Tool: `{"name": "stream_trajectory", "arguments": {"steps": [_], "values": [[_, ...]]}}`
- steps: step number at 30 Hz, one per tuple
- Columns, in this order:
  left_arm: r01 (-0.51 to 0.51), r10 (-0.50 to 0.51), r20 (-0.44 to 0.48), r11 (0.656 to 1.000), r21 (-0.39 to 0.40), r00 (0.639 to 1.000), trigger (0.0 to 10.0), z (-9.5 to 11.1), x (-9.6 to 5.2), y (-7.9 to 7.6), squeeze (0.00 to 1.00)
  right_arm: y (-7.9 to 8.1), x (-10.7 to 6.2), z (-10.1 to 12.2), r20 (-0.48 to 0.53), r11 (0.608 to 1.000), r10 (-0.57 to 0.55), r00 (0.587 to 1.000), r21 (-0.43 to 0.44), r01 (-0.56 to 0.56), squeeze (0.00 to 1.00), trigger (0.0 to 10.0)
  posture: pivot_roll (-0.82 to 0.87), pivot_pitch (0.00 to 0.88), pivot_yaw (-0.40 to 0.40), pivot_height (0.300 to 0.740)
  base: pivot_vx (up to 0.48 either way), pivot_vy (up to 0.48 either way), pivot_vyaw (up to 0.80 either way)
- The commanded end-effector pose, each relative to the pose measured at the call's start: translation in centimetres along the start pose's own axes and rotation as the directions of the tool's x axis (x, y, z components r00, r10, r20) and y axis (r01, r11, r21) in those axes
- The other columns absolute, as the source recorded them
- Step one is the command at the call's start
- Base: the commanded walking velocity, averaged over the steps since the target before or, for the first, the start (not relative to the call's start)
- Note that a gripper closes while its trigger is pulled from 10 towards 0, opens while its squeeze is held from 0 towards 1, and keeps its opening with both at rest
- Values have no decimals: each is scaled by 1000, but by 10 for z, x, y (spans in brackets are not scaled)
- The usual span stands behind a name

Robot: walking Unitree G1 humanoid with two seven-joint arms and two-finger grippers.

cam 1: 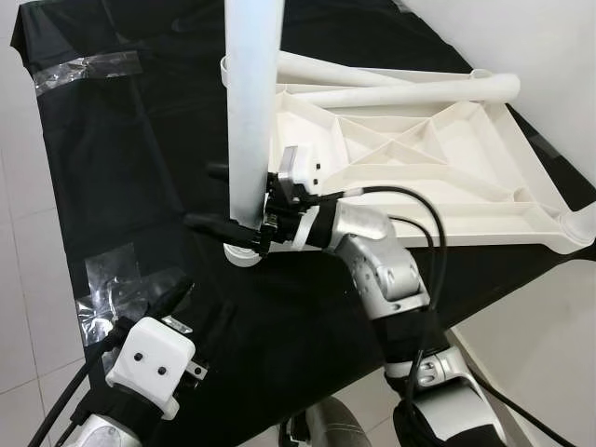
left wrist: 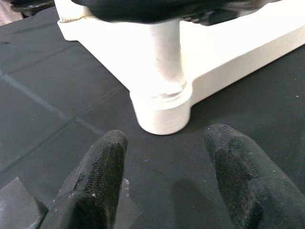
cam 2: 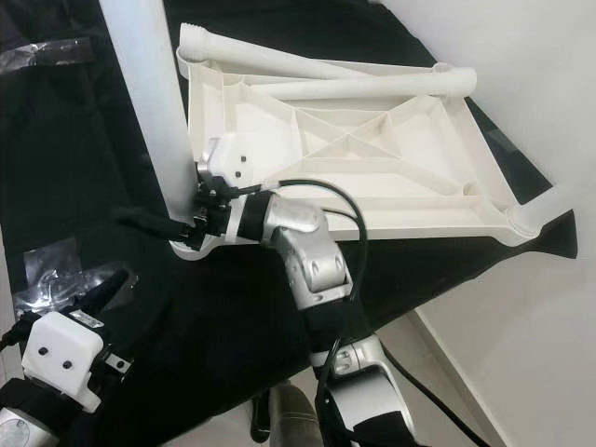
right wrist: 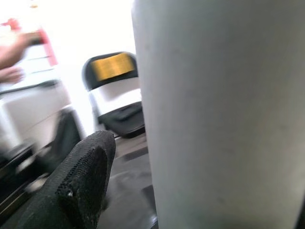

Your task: Building children table

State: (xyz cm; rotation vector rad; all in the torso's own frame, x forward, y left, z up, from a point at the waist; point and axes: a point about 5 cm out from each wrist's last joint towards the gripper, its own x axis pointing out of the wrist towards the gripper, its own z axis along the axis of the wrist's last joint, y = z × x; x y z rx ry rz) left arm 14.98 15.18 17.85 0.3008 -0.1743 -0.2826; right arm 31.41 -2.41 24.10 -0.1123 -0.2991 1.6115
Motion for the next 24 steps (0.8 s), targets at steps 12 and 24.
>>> {"name": "stream_trajectory", "arguments": {"steps": [12,24], "values": [[11,-12,-34,1000,-6,999,10000,-6,-1,-5,0,0,18,-7,18,917,377,926,131,-376,0,0,323,258,-183,740,0,0,0],[15,-15,-34,1000,-13,999,10000,-6,-1,-6,0,-5,7,-10,19,928,353,935,121,-353,0,0,307,270,-177,740,0,0,0]]}}
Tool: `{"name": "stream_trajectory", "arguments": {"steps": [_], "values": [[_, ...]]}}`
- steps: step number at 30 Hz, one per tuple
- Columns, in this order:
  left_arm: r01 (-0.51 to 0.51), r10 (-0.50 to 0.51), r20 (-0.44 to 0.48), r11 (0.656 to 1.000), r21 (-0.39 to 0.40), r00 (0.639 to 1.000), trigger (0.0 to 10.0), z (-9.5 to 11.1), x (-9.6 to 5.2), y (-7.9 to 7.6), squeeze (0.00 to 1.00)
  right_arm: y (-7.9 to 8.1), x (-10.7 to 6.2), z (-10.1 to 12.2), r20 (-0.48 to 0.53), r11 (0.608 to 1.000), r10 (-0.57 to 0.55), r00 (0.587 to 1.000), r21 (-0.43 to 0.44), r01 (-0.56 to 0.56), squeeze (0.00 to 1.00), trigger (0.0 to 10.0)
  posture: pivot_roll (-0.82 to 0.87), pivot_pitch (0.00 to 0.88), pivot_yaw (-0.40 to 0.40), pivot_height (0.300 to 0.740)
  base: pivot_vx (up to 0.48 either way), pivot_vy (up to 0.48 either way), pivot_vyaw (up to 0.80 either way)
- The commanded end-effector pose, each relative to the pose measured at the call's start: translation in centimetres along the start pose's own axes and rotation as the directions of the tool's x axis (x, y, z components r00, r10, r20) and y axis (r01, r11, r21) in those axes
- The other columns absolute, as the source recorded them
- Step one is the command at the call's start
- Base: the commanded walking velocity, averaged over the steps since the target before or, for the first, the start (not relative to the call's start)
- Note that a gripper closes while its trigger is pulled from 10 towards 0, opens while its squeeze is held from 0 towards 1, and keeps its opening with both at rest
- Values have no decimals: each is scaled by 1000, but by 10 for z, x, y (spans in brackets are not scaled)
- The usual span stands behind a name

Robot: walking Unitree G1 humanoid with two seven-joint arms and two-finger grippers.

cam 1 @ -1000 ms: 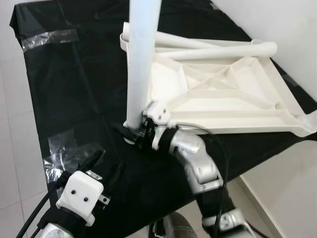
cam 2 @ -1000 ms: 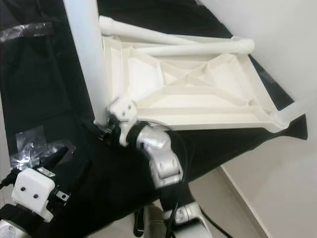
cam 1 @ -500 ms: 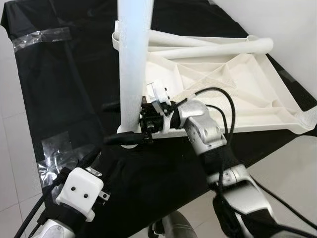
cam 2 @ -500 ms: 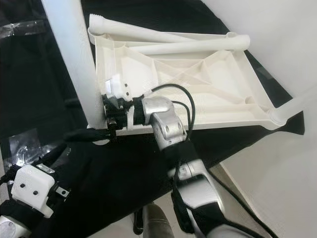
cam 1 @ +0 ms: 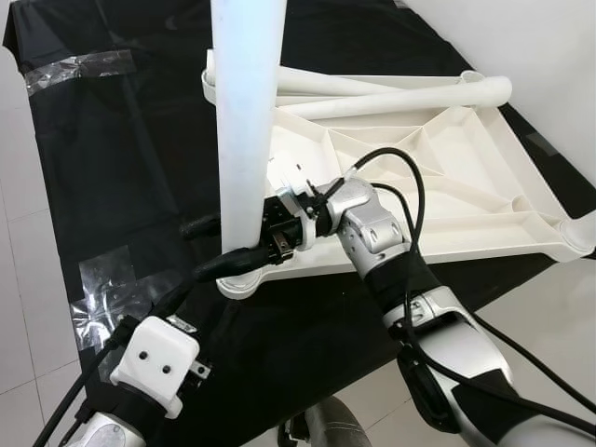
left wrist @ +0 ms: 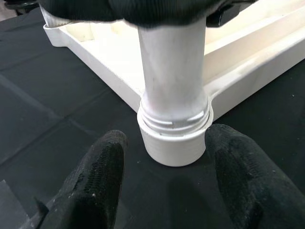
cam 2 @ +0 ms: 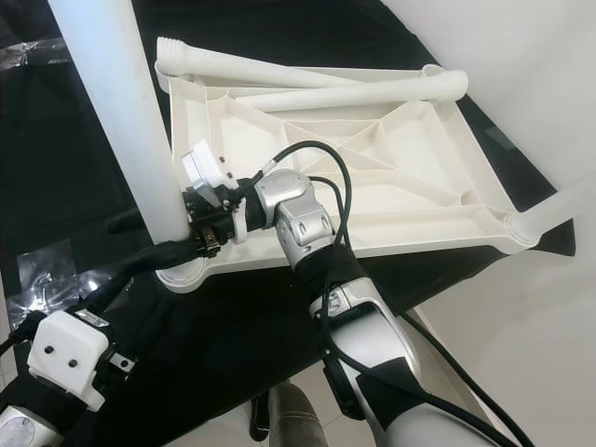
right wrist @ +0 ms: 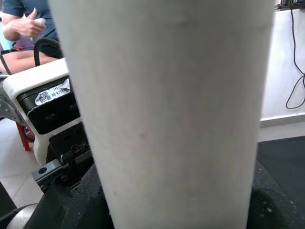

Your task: Building children table

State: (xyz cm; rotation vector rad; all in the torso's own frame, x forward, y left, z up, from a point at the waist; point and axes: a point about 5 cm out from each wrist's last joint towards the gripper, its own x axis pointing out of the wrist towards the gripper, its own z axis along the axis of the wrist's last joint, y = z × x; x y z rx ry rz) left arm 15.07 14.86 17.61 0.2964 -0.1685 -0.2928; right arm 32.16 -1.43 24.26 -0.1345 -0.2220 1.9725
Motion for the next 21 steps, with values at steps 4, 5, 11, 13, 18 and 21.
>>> {"name": "stream_trajectory", "arguments": {"steps": [4,5,11,13,18,21], "values": [[9,-9,-32,1000,-12,999,10000,-3,-4,-3,0,-1,-23,-16,15,958,-287,958,3,287,0,0,287,284,-182,740,0,0,0],[9,-9,-32,1000,-12,999,10000,-3,-4,-3,0,-1,-23,-16,15,958,-287,958,3,287,0,0,287,284,-182,740,0,0,0],[14,-16,-50,1000,-25,999,10000,-4,-8,-1,0,57,-29,-82,-220,297,-932,289,-2,955,0,0,250,317,-170,740,0,0,0],[14,-15,-49,999,-30,999,10000,-4,-9,-1,0,60,-26,-83,-213,316,-927,309,3,949,0,0,250,317,-170,740,0,0,0],[23,-25,-43,999,-40,999,10000,-4,-6,-4,0,45,-24,-76,-173,365,-917,358,-6,931,0,0,254,308,-174,740,0,0,0],[19,-21,-40,999,-37,999,10000,-4,-5,-3,0,36,-23,-73,-163,385,-912,377,-22,923,0,9569,263,310,-177,740,0,0,0]]}}
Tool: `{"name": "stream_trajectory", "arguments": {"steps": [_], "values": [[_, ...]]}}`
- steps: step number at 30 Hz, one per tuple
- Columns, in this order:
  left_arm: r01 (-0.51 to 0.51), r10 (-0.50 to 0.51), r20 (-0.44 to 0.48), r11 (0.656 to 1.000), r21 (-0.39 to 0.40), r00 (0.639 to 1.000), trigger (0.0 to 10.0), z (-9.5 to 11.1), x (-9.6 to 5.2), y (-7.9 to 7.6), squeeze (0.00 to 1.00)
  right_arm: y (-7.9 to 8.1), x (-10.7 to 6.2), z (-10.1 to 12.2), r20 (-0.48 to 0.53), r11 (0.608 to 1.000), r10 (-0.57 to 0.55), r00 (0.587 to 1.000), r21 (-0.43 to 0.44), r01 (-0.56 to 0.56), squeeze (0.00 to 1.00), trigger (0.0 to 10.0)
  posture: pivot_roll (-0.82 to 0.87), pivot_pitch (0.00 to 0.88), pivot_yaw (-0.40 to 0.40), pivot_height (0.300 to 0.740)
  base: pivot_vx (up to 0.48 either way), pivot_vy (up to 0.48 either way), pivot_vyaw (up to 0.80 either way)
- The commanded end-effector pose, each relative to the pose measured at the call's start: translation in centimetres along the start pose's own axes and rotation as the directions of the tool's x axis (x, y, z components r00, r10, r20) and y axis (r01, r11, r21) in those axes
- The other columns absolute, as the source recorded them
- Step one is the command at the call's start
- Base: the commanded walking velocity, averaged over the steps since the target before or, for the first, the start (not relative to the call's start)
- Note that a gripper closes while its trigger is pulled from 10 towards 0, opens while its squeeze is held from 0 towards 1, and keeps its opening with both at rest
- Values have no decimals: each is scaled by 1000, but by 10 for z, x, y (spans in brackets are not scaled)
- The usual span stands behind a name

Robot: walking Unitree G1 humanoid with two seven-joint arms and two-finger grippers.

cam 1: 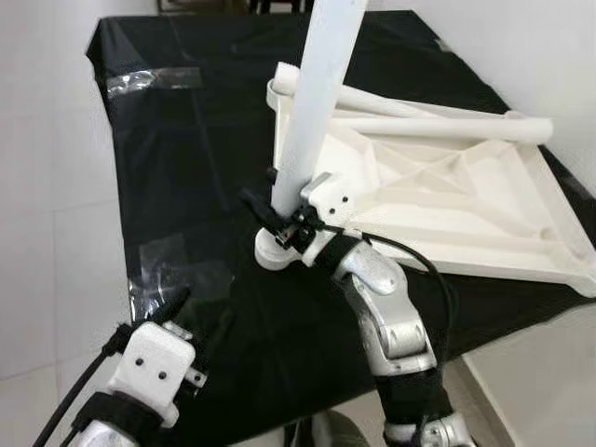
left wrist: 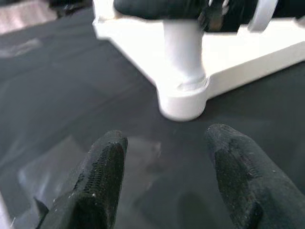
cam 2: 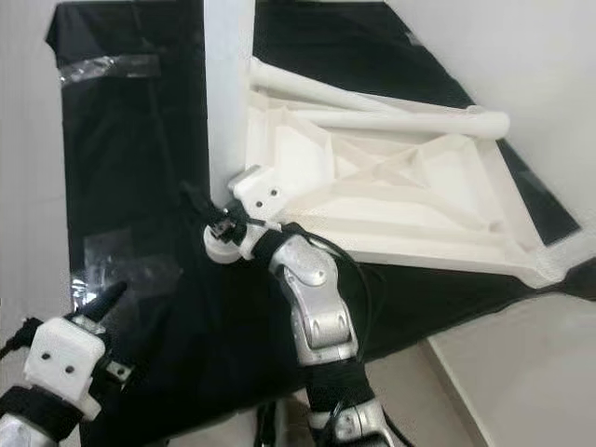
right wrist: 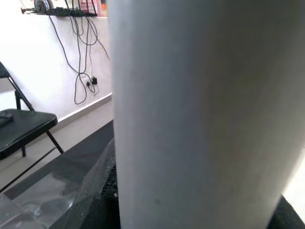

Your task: Building children table

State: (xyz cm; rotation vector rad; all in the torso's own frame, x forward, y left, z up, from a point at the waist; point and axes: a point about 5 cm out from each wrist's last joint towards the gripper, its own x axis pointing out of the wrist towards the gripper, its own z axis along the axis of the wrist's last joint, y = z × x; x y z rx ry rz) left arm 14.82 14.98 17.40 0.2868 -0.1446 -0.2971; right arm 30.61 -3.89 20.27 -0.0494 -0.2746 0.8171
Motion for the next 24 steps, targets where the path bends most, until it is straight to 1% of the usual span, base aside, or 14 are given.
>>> {"name": "stream_trajectory", "arguments": {"steps": [1,2,3,5,6,10,11,12,13,14,17,21,23,24], "values": [[8,-8,-19,1000,-20,1000,10000,-2,-2,-2,0,-3,-3,-38,-180,999,-3,984,46,12,0,10000,263,308,-178,740,0,0,0],[4,-4,-20,1000,-17,1000,10000,-2,-3,-1,0,0,-1,-34,-178,998,4,984,55,6,0,10000,263,305,-180,740,0,0,0],[1,-2,-20,1000,-15,1000,10000,-2,-3,-1,0,2,1,-28,-167,998,29,986,57,-20,98,10000,262,303,-180,740,0,0,0],[1,-2,-20,1000,-15,1000,10000,-2,-3,-1,0,2,1,-28,-167,998,29,986,57,-20,98,10000,262,303,-180,740,0,0,0],[-2,2,-17,1000,-14,1000,10000,-3,-2,0,0,-2,6,-12,-105,993,104,989,67,-97,1000,10000,258,297,-180,740,0,0,0],[-3,2,-15,1000,-14,1000,10000,-3,0,0,0,-7,11,2,-46,977,211,976,52,-209,1000,10000,257,293,-177,740,0,0,0],[-2,2,-12,1000,-14,1000,10000,-3,1,0,0,-14,11,10,-36,946,324,945,-5,-324,710,10000,265,289,-177,740,0,0,0],[-1,1,-10,1000,-14,1000,10000,-3,1,0,0,-19,11,14,-42,918,393,919,-44,-394,710,10000,267,288,-179,740,0,0,0],[-2,1,-7,1000,-13,1000,10000,-3,2,0,0,-26,11,20,-56,877,468,882,-92,-471,0,10000,270,286,-180,740,0,0,0],[-2,1,-7,1000,-13,1000,10000,-3,2,0,0,-26,11,20,-56,877,468,882,-92,-471,0,10000,270,286,-180,740,0,0,0],[-5,5,-3,1000,-11,1000,10000,-2,3,1,0,-38,14,36,-74,767,627,776,-120,-631,0,10000,274,282,-182,740,0,0,0],[-5,5,-4,1000,-7,1000,10000,-2,3,1,0,-37,16,39,-96,701,696,711,-118,-703,0,10000,284,282,-184,740,0,0,0],[-8,8,-3,1000,-1,1000,10000,-1,3,2,0,-30,19,40,-132,587,791,597,-108,-802,0,10000,299,282,-181,740,0,0,0],[-8,8,-3,1000,-1,1000,10000,-1,3,2,0,-30,19,40,-132,587,791,597,-108,-802,0,10000,299,282,-181,740,0,0,0]]}}
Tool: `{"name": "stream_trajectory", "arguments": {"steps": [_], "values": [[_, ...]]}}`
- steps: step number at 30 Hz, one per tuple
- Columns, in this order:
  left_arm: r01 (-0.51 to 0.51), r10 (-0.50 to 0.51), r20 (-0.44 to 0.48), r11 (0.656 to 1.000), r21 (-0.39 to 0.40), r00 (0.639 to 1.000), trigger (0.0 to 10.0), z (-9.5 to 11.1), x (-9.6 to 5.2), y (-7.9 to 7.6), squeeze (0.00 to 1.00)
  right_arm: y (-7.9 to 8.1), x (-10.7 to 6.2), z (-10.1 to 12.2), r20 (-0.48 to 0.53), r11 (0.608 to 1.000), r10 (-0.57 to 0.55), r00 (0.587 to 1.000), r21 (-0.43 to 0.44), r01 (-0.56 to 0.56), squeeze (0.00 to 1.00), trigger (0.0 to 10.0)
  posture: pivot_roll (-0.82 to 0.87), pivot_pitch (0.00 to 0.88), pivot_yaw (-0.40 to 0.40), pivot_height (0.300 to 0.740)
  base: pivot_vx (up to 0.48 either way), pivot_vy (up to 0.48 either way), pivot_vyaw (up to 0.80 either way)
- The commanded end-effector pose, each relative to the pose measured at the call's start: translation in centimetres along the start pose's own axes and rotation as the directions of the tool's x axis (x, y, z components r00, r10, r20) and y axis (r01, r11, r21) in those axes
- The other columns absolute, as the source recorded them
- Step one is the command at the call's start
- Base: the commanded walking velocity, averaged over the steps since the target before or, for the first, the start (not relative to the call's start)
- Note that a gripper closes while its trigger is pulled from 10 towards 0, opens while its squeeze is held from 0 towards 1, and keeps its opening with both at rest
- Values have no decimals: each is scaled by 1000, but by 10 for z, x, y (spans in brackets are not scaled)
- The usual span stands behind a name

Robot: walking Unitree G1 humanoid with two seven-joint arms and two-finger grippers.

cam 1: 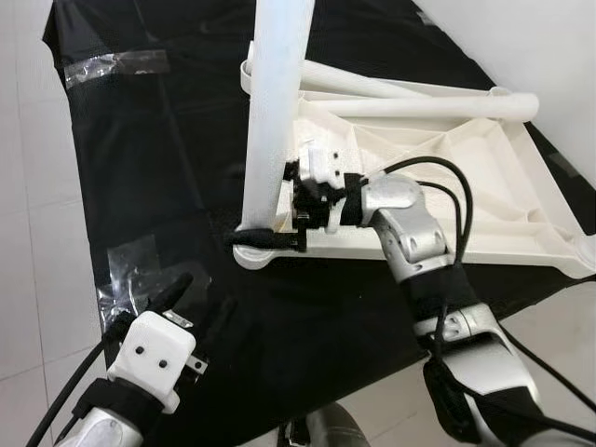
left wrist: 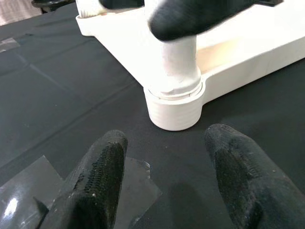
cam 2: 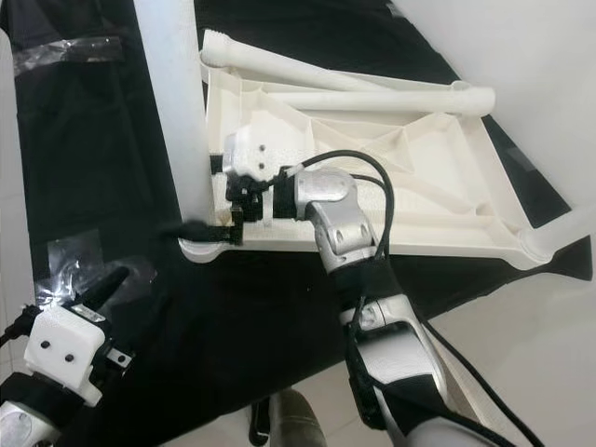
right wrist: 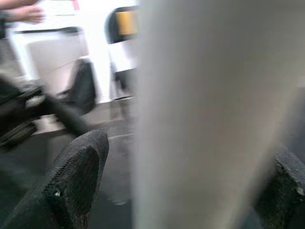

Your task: Building children table

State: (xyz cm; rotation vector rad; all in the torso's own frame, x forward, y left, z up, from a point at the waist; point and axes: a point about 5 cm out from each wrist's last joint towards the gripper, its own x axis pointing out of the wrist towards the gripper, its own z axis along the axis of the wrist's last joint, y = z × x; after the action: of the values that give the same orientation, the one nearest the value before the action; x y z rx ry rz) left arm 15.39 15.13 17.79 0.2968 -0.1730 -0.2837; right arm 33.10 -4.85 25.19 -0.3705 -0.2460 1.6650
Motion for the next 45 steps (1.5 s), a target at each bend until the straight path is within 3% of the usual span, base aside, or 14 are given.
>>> {"name": "stream_trajectory", "arguments": {"steps": [1,5,6,7,17,22,25,28,30,39,40,43,44,45], "values": [[5,-6,-27,1000,-13,1000,10000,-3,-2,-1,0,3,4,0,6,994,111,994,8,-111,0,10000,306,283,-180,740,0,0,0],[3,-3,-28,1000,-9,1000,10000,-3,-3,0,0,-1,11,1,19,985,172,985,22,-172,0,10000,310,283,-179,740,0,0,0],[3,-3,-28,1000,-9,1000,10000,-3,-3,0,0,-3,13,2,31,981,192,981,31,-193,0,3412,312,284,-177,740,0,0,0],[3,-3,-29,1000,-8,1000,10000,-3,-4,0,0,-5,16,1,36,978,205,978,36,-206,0,0,312,284,-177,740,0,0,0],[4,-4,-32,1000,-7,999,10000,-2,-4,-1,0,-6,15,-2,57,970,234,971,56,-237,0,0,313,290,-174,740,0,0,0],[9,-10,-33,1000,-15,999,10000,-3,-4,-3,0,-11,-1,-10,81,998,-23,996,58,19,0,0,299,284,-188,740,0,0,0],[8,-8,-35,1000,-19,999,10000,-3,-6,-4,0,-7,3,-39,17,858,-485,874,204,472,0,0,294,286,-203,740,0,0,0],[7,-8,-35,1000,-20,999,10000,-3,-6,-4,0,-2,5,-48,-32,755,-619,784,250,606,0,0,294,286,-203,740,0,0,0],[7,-8,-37,1000,-27,999,10000,-4,-7,-3,0,43,21,-72,-143,632,-712,687,296,716,0,0,284,284,-193,740,0,0,0],[23,-25,-32,999,-37,999,10000,-7,-5,-7,0,46,36,-65,-94,666,-688,720,313,677,0,0,291,240,-200,740,0,0,0],[21,-22,-32,999,-34,999,10000,-7,-5,-6,0,40,35,-64,-95,665,-692,715,300,684,0,10000,295,236,-202,740,0,0,0],[15,-16,-34,1000,-27,999,10000,-8,-5,-5,0,30,36,-57,-50,713,-652,756,299,634,0,10000,302,220,-203,740,0,0,0],[14,-15,-36,1000,-25,999,10000,-9,-5,-5,0,28,38,-48,-5,760,-606,795,292,581,1000,10000,306,210,-198,740,0,0,0],[14,-15,-36,1000,-25,999,10000,-9,-5,-5,0,28,38,-48,-5,760,-606,795,292,581,1000,10000,306,210,-198,740,0,0,0]]}}
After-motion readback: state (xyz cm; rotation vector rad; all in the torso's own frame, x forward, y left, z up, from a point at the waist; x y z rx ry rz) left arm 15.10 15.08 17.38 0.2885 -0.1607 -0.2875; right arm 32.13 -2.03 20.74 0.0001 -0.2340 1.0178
